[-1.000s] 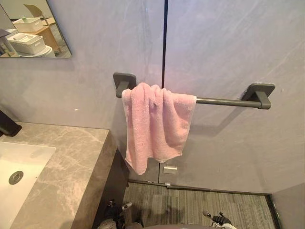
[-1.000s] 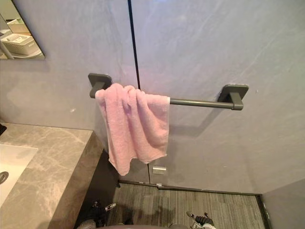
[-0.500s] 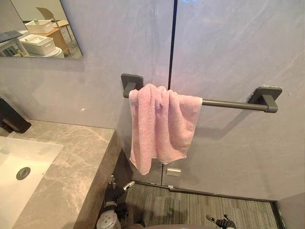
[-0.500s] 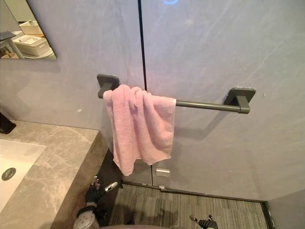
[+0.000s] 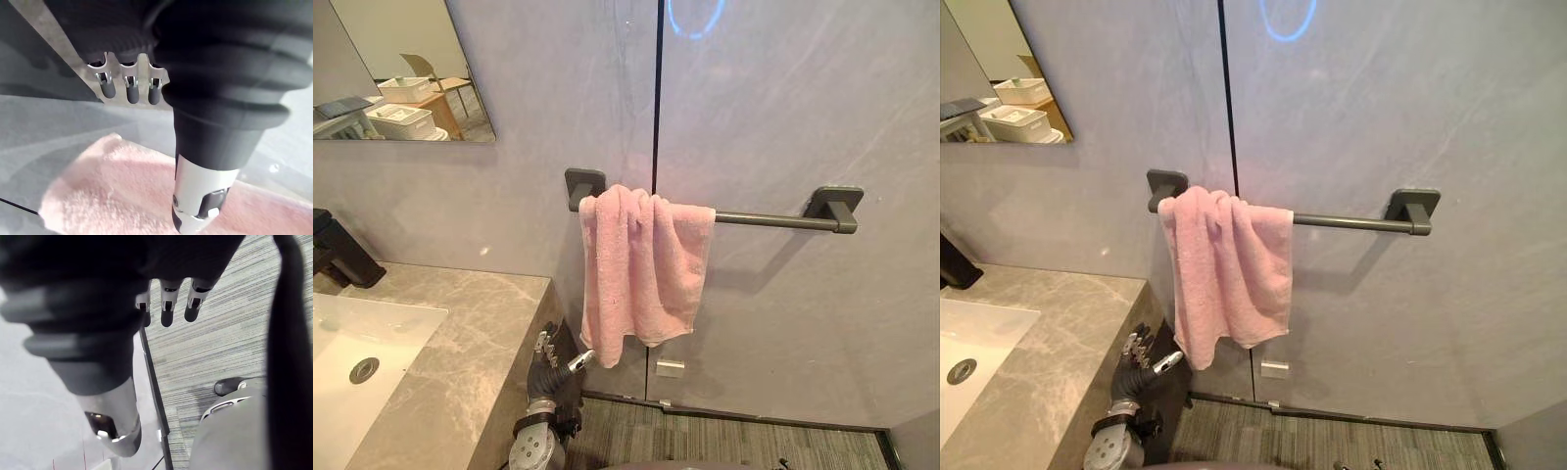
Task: Organize washtable
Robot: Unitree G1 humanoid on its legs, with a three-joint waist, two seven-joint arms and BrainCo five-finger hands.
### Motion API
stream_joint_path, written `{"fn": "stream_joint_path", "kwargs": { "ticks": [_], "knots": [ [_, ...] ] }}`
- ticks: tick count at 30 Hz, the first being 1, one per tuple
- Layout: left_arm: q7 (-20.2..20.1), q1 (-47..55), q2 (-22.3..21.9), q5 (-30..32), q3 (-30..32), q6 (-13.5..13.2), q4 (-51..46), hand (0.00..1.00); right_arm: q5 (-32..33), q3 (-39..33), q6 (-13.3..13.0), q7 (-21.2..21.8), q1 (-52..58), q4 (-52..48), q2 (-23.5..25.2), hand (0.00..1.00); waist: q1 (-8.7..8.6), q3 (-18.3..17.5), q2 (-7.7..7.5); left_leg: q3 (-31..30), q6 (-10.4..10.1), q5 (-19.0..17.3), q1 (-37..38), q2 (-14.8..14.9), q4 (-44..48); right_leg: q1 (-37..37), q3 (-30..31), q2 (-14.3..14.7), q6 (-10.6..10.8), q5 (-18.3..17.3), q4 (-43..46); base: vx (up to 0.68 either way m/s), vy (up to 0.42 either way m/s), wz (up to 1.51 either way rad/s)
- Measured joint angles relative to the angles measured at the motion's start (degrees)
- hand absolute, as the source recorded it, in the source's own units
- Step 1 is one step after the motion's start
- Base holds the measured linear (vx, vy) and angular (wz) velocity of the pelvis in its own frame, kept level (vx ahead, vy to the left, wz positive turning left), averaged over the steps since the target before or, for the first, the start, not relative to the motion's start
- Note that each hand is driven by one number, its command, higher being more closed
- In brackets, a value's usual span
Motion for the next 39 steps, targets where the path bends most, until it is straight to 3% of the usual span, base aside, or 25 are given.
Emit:
{"fn": "stream_joint_path", "kwargs": {
  "ticks": [11,19,24,39],
  "knots": [
    [-1.14,-0.14,3.46,2.38,-4.39,-0.41,-0.89,0.00,-1.66,0.03,0.01,-0.71,-0.37,2.54,-1.01,0.00,-0.11,-1.10,0.43,0.03,-0.05,0.03,0.09,0.33,-0.10,0.05,0.22,0.52,-0.16,0.11,-0.26,0.00,0.000,0.00],
    [0.70,-0.75,6.02,4.68,-4.65,-0.38,-0.84,0.00,-1.72,-0.03,-0.01,-0.77,-1.13,4.72,-1.96,0.00,-0.22,-1.23,0.69,0.10,-0.09,0.04,1.10,0.22,-0.60,1.22,0.37,0.90,-0.45,0.46,-1.36,0.00,0.000,0.00],
    [2.63,-2.14,6.61,4.77,-2.09,-0.35,-0.68,0.00,-1.73,-0.08,0.00,-0.78,-1.29,4.75,-1.98,0.00,-0.36,-1.20,0.73,0.19,-0.26,0.16,1.17,0.19,-1.19,1.03,0.58,0.98,-0.49,0.49,-1.57,-0.01,-0.002,-0.01],
    [2.75,-2.56,6.54,3.44,3.18,-0.33,-0.68,0.00,-2.47,-0.32,0.47,-0.66,-1.77,5.19,-2.05,0.00,-0.38,-1.08,0.72,-0.13,-0.28,0.08,1.07,-0.06,-1.41,1.05,0.39,0.83,-0.37,0.38,-1.89,0.00,0.000,0.00]
  ]
}}
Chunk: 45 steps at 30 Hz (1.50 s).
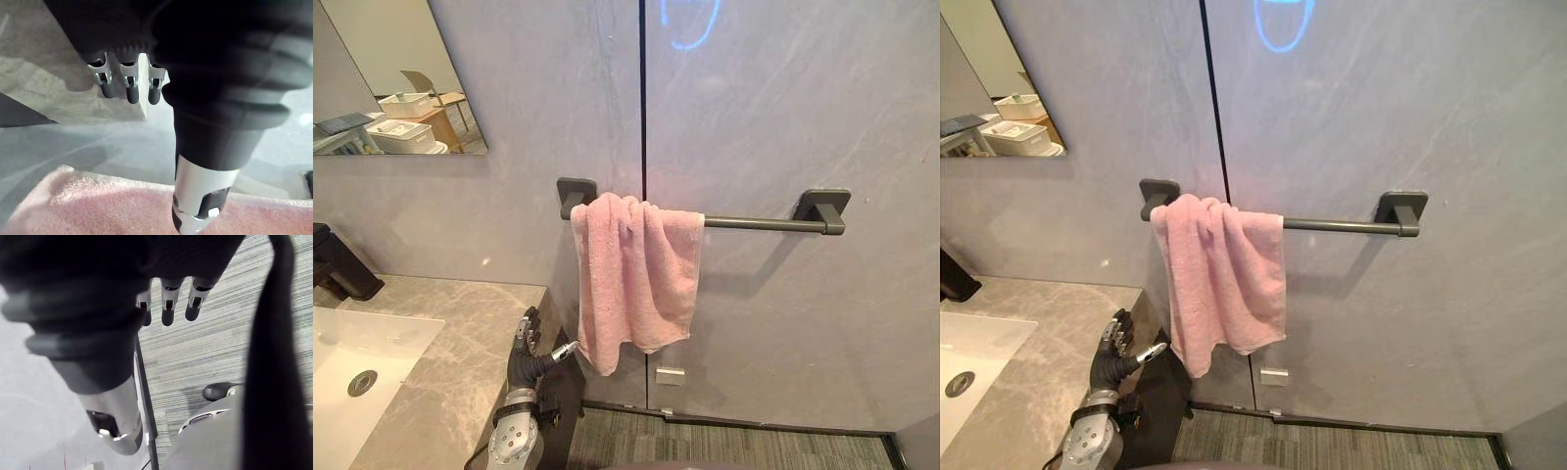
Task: Organize washtable
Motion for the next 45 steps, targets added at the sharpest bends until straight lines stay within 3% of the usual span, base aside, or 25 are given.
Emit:
{"fn": "stream_joint_path", "kwargs": {
  "ticks": [11,15,20,21,30,34,45],
  "knots": [
    [-0.19,-1.77,0.03,0.14,-0.19,0.74,1.49,0.00,0.00,-0.09,0.01,0.02,-0.48,-0.01,0.04,0.00,-0.15,1.25,-0.50,-0.65,0.05,-0.04,-0.26,-0.35,-0.04,-0.04,-0.28,-0.28,0.23,-0.17,-0.17,-0.01,0.000,0.01],
    [-0.25,-2.66,0.17,0.20,-0.41,1.48,2.98,0.00,-0.31,-0.48,0.00,0.03,-1.51,-0.01,0.07,0.00,-1.51,1.50,-0.41,-0.73,0.01,-0.17,-0.35,-0.38,-0.04,-0.15,-0.14,-0.27,0.23,-0.17,-0.34,0.00,0.000,-0.01],
    [-0.27,-4.36,0.54,0.77,-0.83,2.00,4.32,0.00,-0.43,-0.98,0.10,0.03,-1.28,0.02,0.12,0.00,-1.50,1.57,-0.43,-0.71,-0.06,-0.52,-0.51,-0.37,-0.04,-0.16,-0.01,-0.21,0.23,-0.16,-0.83,0.00,0.000,-0.01],
    [-0.27,-4.46,0.77,0.89,-0.87,2.02,4.32,1.00,-0.43,-1.00,0.11,0.03,-1.34,0.02,0.12,0.00,-1.59,1.57,-0.44,-0.67,-0.12,-0.67,-0.58,-0.38,-0.04,-0.15,0.05,-0.19,0.23,-0.16,-1.05,0.00,0.000,0.00],
    [-0.22,-5.41,2.12,1.30,-1.94,2.45,6.31,1.00,-0.80,-1.03,0.91,0.02,-2.65,-0.01,0.12,0.00,-1.84,1.88,-0.40,-1.57,0.05,-1.51,-0.83,-0.34,-0.01,-0.96,1.79,0.02,0.20,-0.08,-1.67,0.02,-0.011,-0.11],
    [0.07,-7.86,2.36,1.30,-1.73,2.46,7.14,1.00,0.51,-0.87,0.52,0.00,-3.38,-1.30,0.22,0.00,-2.84,2.20,-0.66,-1.51,0.14,-1.60,-1.10,-0.39,-0.01,-1.21,1.86,-0.03,0.21,-0.03,-1.70,0.00,-0.006,-0.02],
    [1.24,-8.68,2.23,1.24,0.95,2.34,7.06,1.00,2.66,5.91,-3.37,0.24,2.73,-26.26,0.41,0.00,-4.23,2.41,-0.44,0.19,0.17,-2.29,-1.23,-0.41,0.51,-2.22,3.80,-0.09,0.35,0.38,-1.48,-0.03,-0.011,-0.09]
  ]
}}
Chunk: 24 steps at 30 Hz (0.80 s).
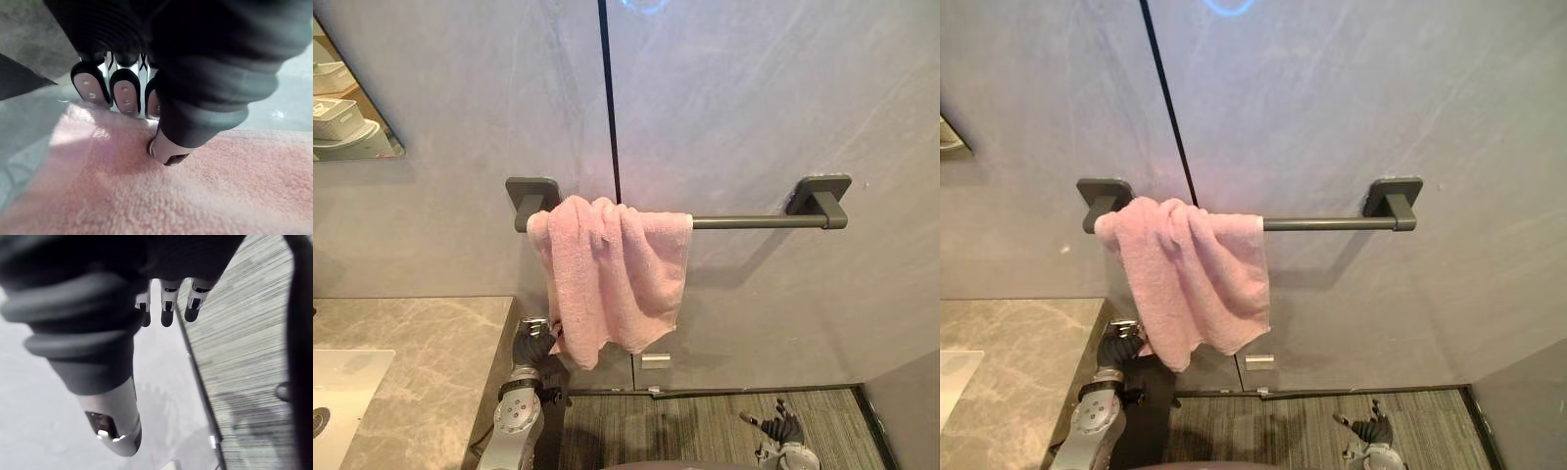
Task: Organize washtable
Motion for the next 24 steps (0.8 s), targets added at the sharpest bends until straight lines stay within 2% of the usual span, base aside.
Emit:
{"fn": "stream_joint_path", "kwargs": {
  "ticks": [8,12,16,24],
  "knots": [
    [-0.02,-0.05,-0.11,0.01,0.80,-0.28,-2.03,1.00,-0.97,2.54,-1.26,3.60,4.01,-14.11,0.80,0.00,-0.25,0.12,0.43,0.95,0.07,-1.01,-0.12,0.08,1.61,0.00,1.07,-0.04,0.15,0.23,0.17,-0.04,-0.016,-0.08],
    [-0.08,-0.08,-2.21,0.01,1.19,-0.38,-5.41,1.00,-3.08,4.80,-2.25,5.33,4.85,-23.18,0.88,0.00,-0.15,0.25,0.38,1.45,0.40,-2.32,-0.37,0.09,3.57,0.30,1.93,-0.17,0.35,0.41,0.13,-0.03,-0.010,-0.08],
    [-0.14,-0.18,-2.97,0.01,1.13,-0.46,-7.26,1.00,-3.28,6.54,-2.60,7.25,4.98,-27.84,1.19,0.00,-0.13,0.36,0.28,1.38,0.59,-2.59,-0.02,0.00,4.09,0.96,1.97,-0.33,0.40,0.43,0.13,-0.04,-0.014,-0.01],
    [-0.18,-0.28,-5.26,-0.10,0.62,-0.51,-7.43,1.00,3.69,11.10,-3.93,10.91,5.04,-35.49,1.30,0.00,0.08,0.56,0.33,0.65,0.69,-2.68,0.16,0.00,4.87,1.68,1.32,-0.43,0.43,0.41,0.49,-0.05,-0.024,0.04]
  ]
}}
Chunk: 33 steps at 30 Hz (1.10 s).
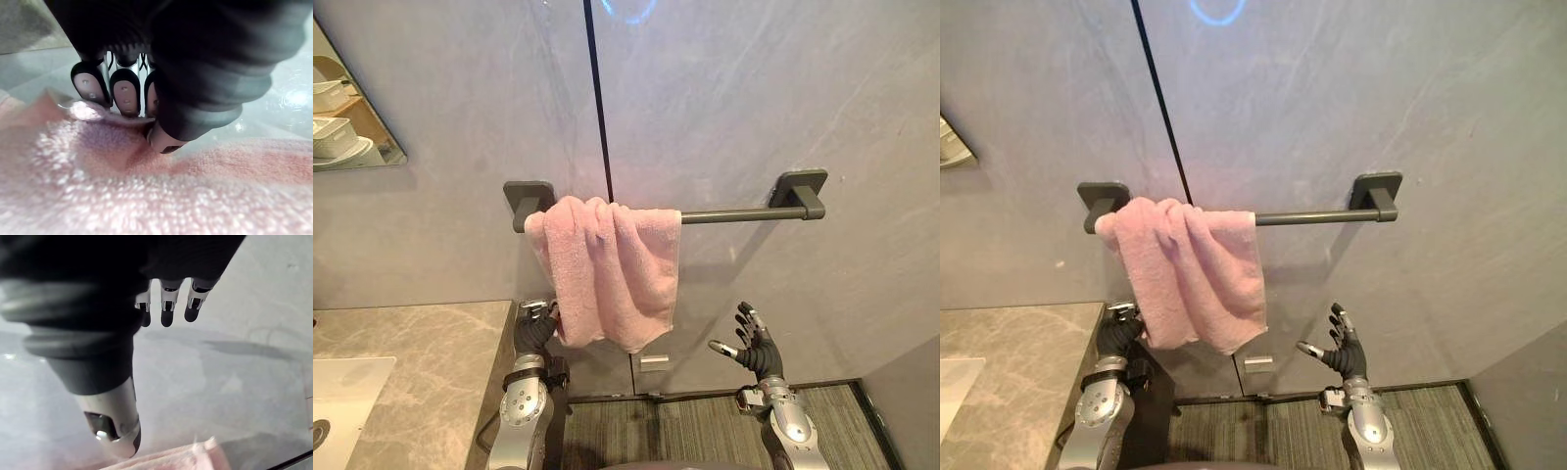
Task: Organize washtable
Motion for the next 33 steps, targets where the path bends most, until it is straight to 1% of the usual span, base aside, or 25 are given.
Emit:
{"fn": "stream_joint_path", "kwargs": {
  "ticks": [1,4,10,17,21,26,27,33],
  "knots": [
    [-0.03,-0.09,-0.15,-0.01,-0.09,0.00,-0.04,1.00,2.16,1.05,-0.44,0.97,-0.08,-0.37,-0.13,0.00,0.01,0.00,-0.01,-0.18,0.00,0.00,0.14,0.00,0.07,0.28,-0.18,0.00,0.01,-0.01,0.00,-0.05,-0.029,0.08],
    [-0.03,-0.60,-1.04,-0.16,-0.16,-0.08,-0.05,1.00,5.43,3.07,-0.56,2.49,-0.25,-1.92,-0.26,0.00,0.31,0.00,-0.01,-0.46,0.00,0.00,0.11,-0.02,0.22,0.38,-0.41,-0.05,0.01,-0.02,0.10,-0.06,-0.027,0.05],
    [-0.11,-1.38,-1.63,-0.73,-2.29,-0.50,-0.06,1.00,10.33,6.26,-0.64,3.80,-2.85,-2.01,-0.36,0.00,1.29,0.08,-0.20,-0.66,-0.01,0.02,0.04,-0.08,0.36,0.41,-0.60,-0.11,0.01,-0.02,0.22,-0.04,-0.021,0.01],
    [-0.11,-1.79,-2.18,-1.25,-3.04,-0.68,-0.06,1.00,12.54,8.41,-0.64,3.68,-4.72,-2.00,-0.56,0.00,1.37,0.20,-0.47,-0.83,0.00,0.03,-0.06,-0.14,0.41,0.44,-0.76,-0.18,0.02,-0.02,0.23,-0.02,-0.012,0.01],
    [-0.13,-1.83,-2.36,-2.26,-4.06,-0.72,-0.06,1.00,12.60,10.13,-0.64,3.61,-5.69,-1.99,-0.60,0.00,1.41,0.14,-0.57,-1.08,0.00,0.06,-0.10,-0.14,0.41,0.51,-0.97,-0.19,0.02,-0.02,0.24,-0.04,-0.023,0.03],
    [-0.12,-2.04,-3.16,-2.29,-4.15,-0.75,-0.06,1.00,12.59,12.30,-0.62,3.66,-7.01,-1.24,-0.61,0.00,1.37,0.28,-1.14,-1.77,-0.05,0.17,-0.14,-0.17,0.40,0.77,-1.59,-0.21,0.03,-0.03,0.24,-0.03,-0.021,0.07],
    [-0.12,-2.13,-3.15,-2.28,-4.58,-0.77,-0.05,1.00,12.58,12.64,-0.62,3.70,-7.32,-0.89,-0.61,1.00,1.37,0.40,-1.40,-2.12,-0.09,0.24,-0.13,-0.18,0.39,0.95,-1.93,-0.23,0.04,-0.05,0.22,-0.05,-0.029,0.12],
    [-0.12,-2.16,-3.16,-2.33,-5.05,-0.83,-0.05,1.00,12.51,15.44,-0.52,3.92,-10.44,3.01,-0.72,1.00,1.63,0.25,-1.73,-2.43,-0.05,0.68,-0.13,-0.24,-0.13,0.92,-2.28,-0.25,0.06,-0.07,0.21,-0.04,-0.021,0.04]
  ]
}}
